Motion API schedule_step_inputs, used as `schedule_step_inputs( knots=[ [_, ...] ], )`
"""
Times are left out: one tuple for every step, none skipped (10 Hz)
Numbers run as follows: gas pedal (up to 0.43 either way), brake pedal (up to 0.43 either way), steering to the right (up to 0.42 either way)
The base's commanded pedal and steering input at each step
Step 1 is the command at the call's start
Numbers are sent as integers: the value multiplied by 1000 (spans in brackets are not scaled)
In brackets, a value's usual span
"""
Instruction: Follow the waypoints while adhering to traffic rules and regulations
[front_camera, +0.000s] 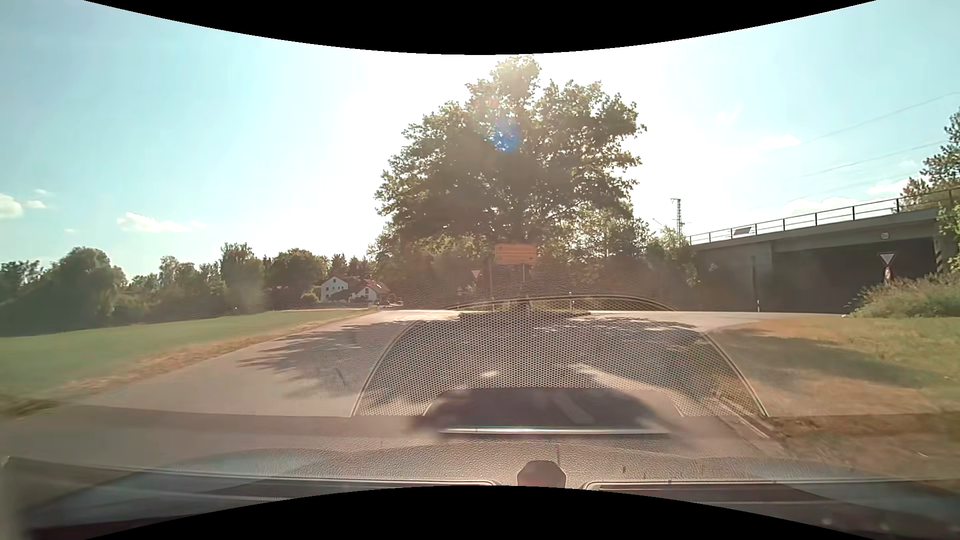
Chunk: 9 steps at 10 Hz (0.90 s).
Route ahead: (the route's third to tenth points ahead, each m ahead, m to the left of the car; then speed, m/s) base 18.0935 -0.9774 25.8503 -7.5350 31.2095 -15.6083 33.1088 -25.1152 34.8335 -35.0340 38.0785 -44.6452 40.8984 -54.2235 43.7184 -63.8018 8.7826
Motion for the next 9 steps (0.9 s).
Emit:
schedule_step_inputs(
  knots=[
    [0, 122, 105],
    [0, 128, 106],
    [0, 171, 109],
    [0, 177, 112],
    [0, 177, 114],
    [0, 177, 120],
    [0, 183, 127],
    [0, 195, 129],
    [0, 195, 129]
  ],
)
